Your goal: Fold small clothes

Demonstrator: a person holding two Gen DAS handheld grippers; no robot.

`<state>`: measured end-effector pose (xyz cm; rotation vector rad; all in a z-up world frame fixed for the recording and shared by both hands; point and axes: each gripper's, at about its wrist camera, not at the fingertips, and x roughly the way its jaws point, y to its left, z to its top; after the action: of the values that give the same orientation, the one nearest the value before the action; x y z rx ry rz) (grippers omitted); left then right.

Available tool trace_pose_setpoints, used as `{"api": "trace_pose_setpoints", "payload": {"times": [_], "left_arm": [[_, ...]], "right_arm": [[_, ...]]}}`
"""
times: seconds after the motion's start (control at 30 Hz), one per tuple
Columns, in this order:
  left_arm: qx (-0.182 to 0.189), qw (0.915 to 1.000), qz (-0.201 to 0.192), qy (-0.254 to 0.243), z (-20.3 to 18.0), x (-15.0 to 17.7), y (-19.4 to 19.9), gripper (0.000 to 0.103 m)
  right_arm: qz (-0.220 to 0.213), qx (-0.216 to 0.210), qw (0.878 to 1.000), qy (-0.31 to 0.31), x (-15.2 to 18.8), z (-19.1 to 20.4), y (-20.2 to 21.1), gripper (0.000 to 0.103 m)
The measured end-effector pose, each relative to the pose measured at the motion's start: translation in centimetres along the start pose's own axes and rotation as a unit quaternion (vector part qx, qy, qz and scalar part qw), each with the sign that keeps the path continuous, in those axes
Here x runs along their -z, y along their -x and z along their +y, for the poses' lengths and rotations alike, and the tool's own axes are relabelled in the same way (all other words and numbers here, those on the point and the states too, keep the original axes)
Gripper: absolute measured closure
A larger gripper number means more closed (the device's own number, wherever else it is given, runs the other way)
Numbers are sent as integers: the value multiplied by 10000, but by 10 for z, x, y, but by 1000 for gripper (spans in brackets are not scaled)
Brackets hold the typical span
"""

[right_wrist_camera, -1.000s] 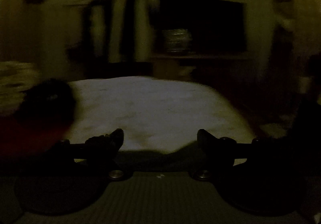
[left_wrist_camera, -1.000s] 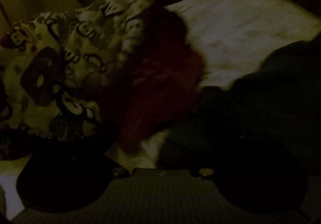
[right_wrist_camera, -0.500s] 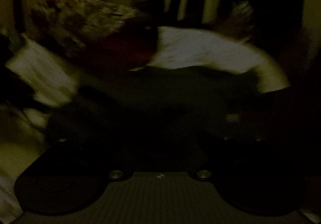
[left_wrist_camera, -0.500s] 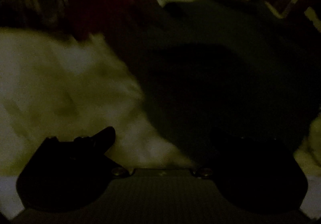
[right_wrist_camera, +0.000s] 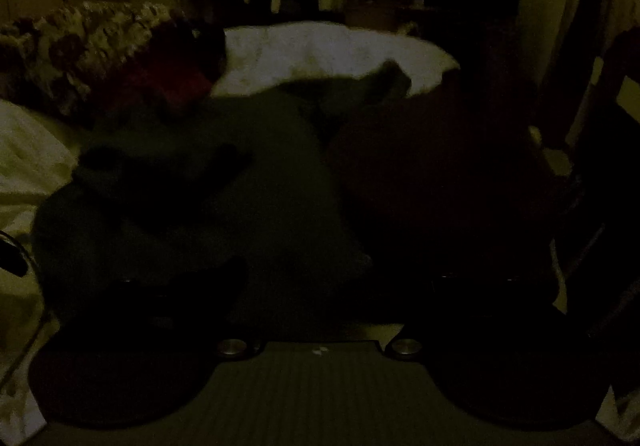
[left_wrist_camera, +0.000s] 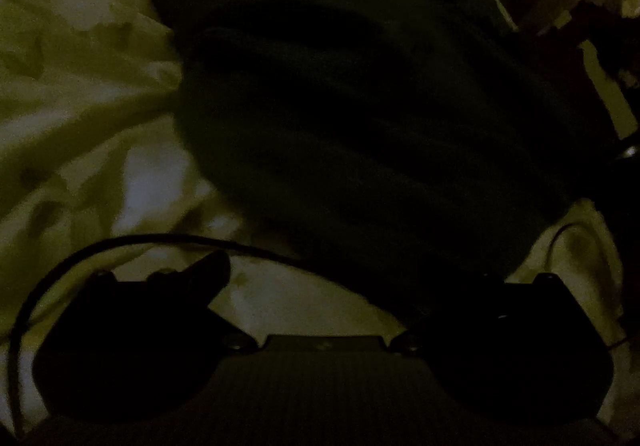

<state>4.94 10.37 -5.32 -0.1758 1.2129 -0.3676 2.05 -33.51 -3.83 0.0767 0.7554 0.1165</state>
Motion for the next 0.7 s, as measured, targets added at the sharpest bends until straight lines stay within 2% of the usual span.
{"api": "trace_pose_setpoints", "payload": {"times": [0.07, 0.13, 0.2, 0.23, 0.33, 0.47, 0.6, 0.63, 0.7], "left_arm": [[175, 9997, -5, 159, 1, -4, 5, 7], [452, 9985, 20, 294, 5, -11, 11, 11], [659, 9966, 107, 482, 5, -13, 10, 12], [649, 9965, 196, 498, 3, -14, 8, 12], [658, 9966, 390, 317, -12, -5, -7, 12], [1093, 9910, 746, 184, -43, 2, -23, 19], [577, 9945, 854, -171, -74, -5, -47, 32], [541, 9938, 962, -105, -75, -5, -53, 35], [748, 9911, 1100, 68, -75, -6, -58, 38]], "right_arm": [[47, -29, 9998, -192, -2, 1, -14, 0], [74, -271, 9985, -464, 0, -5, -22, 11], [132, -387, 9972, -624, 1, -7, -27, 11], [132, -405, 9970, -642, 2, -6, -28, 11], [141, -427, 9969, -652, 4, -2, -30, 11], [164, -480, 9959, -744, 5, -3, -34, 11], [167, -501, 9963, -685, 4, -2, -32, 11], [151, -508, 9963, -675, 5, -4, -30, 10], [123, -518, 9963, -677, 5, -3, -29, 9]]}}
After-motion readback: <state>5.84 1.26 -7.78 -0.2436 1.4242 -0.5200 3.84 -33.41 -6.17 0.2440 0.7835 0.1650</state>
